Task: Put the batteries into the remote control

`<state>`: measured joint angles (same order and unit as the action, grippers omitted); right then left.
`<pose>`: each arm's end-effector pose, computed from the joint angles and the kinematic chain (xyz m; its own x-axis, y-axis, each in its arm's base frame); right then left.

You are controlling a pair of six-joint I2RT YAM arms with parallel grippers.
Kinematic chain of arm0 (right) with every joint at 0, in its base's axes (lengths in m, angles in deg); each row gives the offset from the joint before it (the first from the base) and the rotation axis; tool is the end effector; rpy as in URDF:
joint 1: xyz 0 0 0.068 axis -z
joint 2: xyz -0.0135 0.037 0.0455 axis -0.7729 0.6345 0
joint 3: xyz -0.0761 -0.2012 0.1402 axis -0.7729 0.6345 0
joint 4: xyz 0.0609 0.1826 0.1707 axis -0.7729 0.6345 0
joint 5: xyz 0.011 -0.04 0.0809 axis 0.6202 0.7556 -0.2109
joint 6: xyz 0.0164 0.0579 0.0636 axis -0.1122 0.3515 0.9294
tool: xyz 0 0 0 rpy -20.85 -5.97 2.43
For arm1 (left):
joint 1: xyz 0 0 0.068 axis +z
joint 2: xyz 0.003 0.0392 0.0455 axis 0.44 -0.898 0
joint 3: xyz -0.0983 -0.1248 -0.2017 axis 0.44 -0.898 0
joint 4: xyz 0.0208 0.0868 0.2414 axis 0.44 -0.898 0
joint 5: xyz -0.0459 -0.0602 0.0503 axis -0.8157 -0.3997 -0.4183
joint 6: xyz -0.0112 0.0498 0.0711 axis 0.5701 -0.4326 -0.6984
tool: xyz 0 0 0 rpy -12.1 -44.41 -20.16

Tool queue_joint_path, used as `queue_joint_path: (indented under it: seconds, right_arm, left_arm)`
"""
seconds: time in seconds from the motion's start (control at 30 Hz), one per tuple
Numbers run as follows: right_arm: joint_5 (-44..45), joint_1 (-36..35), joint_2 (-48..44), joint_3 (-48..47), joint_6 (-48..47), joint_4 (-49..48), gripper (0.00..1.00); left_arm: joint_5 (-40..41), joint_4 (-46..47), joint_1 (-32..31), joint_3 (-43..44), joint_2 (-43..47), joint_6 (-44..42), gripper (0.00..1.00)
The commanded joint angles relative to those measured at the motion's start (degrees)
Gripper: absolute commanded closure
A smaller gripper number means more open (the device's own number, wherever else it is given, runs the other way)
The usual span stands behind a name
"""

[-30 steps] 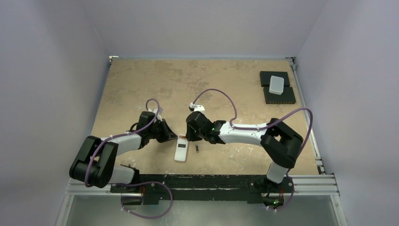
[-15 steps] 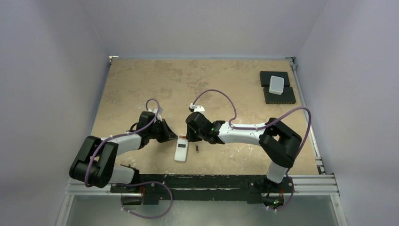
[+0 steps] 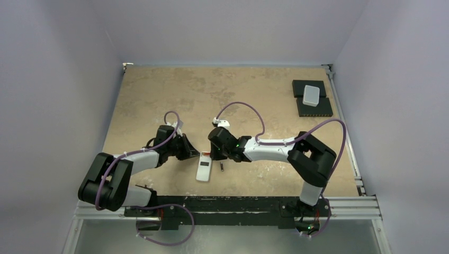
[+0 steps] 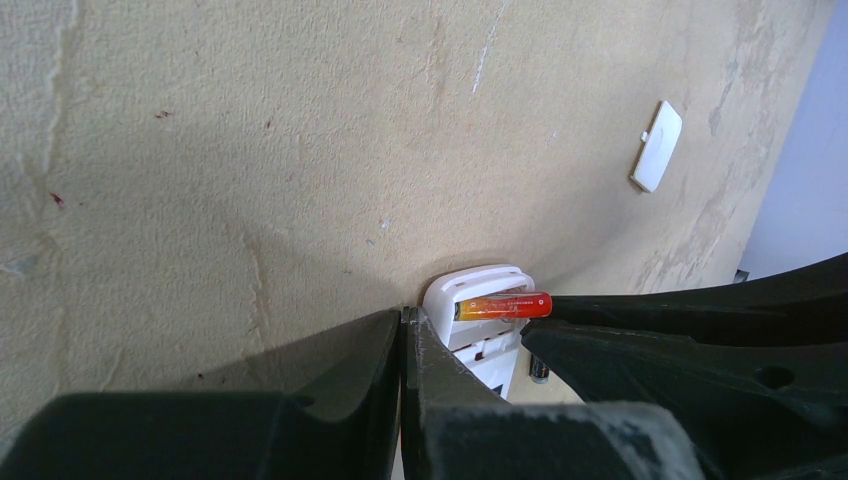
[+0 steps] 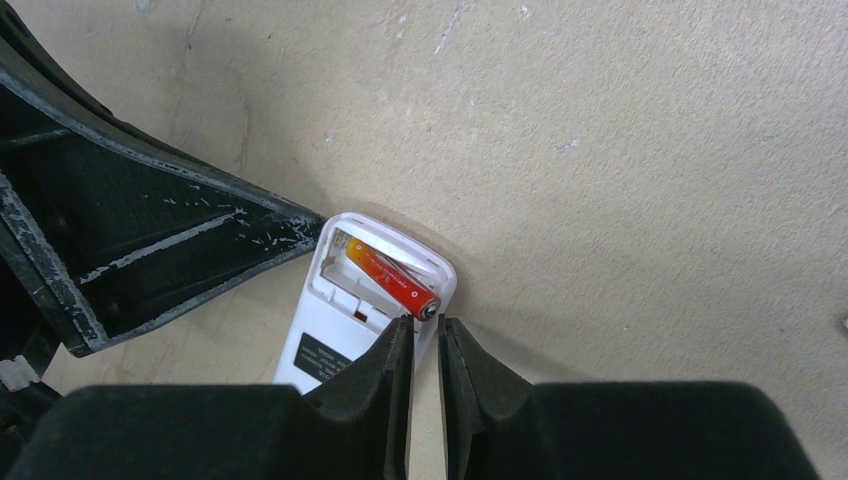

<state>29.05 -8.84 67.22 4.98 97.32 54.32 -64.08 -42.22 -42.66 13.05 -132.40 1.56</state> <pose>0.2094 0.3258 0.1238 -0.8277 -0.0111 -0.5611 -0.2668 0.8873 0.3761 0.2296 -0.1016 0.0817 -0.8716 -0.3978 -0.2865 -0.1003 0.7168 -0.6900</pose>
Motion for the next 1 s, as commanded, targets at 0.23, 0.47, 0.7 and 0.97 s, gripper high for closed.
queue_joint_path:
  seconds: [0.23,0.47,0.7,0.97]
  right_arm:
    - [-0.1,0.2,-0.9,-1.9,0.2,-0.8,0.79]
    - [0.0,0.2,-2.6,-1.3,-0.2,-0.6,0.74]
    - [1.5,0.2,-3.4,-2.1,-0.6,0.5,0.71]
    - [2.3,0.2,-2.5,-3.3,-0.7,1.1,0.71]
  left_arm:
    - [-1.1,1.6,-0.1,0.6,0.6,-1.3,0.98]
    - [-1.1,1.6,-0.2,0.6,0.5,-1.3,0.98]
    - [-1.2,1.6,-0.1,0.6,0.4,-1.3,0.98]
    - [-1.3,1.6,-0.2,0.7,0.4,-1.3,0.98]
